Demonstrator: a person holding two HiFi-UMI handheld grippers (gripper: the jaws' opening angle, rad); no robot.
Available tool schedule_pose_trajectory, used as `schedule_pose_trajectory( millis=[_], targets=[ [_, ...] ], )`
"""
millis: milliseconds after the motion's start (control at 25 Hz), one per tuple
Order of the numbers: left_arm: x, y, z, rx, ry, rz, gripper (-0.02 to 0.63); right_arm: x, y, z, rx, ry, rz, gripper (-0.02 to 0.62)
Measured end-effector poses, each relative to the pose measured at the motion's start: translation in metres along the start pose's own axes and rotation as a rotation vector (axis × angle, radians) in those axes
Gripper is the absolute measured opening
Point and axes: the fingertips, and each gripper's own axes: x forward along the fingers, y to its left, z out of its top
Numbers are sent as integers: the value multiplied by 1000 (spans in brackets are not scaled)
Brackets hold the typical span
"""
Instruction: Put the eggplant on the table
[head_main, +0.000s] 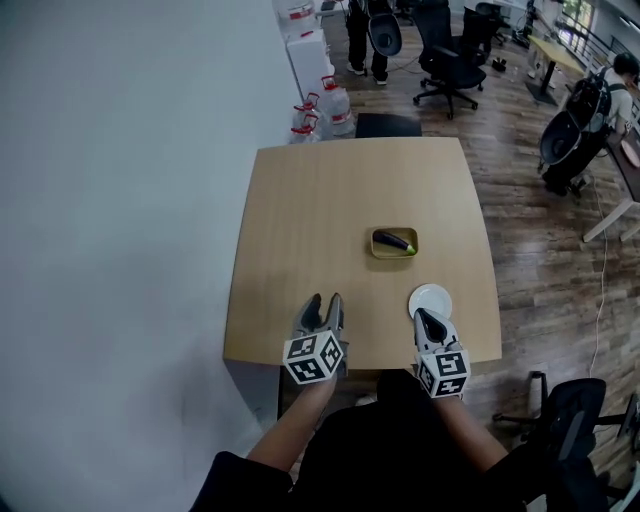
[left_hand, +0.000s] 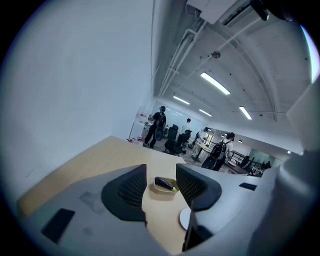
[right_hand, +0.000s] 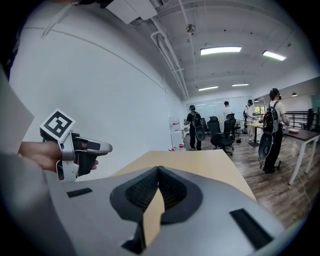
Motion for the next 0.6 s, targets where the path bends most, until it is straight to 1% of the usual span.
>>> schedule_pose_trajectory(
  millis=[120, 200, 320, 440, 520, 560, 600],
  targets=[
    [-44, -14, -1, -15, -39, -22, 161, -26, 24, 2, -12, -5, 37, 60],
    [-72, -27, -11, 12, -52, -46, 161, -44, 39, 2, -33, -12, 45, 60],
    [-104, -47, -33, 56, -58, -89, 161, -64, 54, -1, -43, -24, 32, 60],
    [-129, -56, -52, 78, -75, -100, 161, -82, 62, -12, -49, -24, 12, 60],
    [-142, -60, -56, 102, -93, -111, 159, -94, 66, -18, -47, -24, -1, 60],
    [-149, -62, -55, 114, -103, -119, 144, -100, 67, -19, -45, -25, -8, 60],
    [-156, -64, -53, 125, -117, -121, 102, -107, 67, -19, -44, -28, -14, 60]
  ],
)
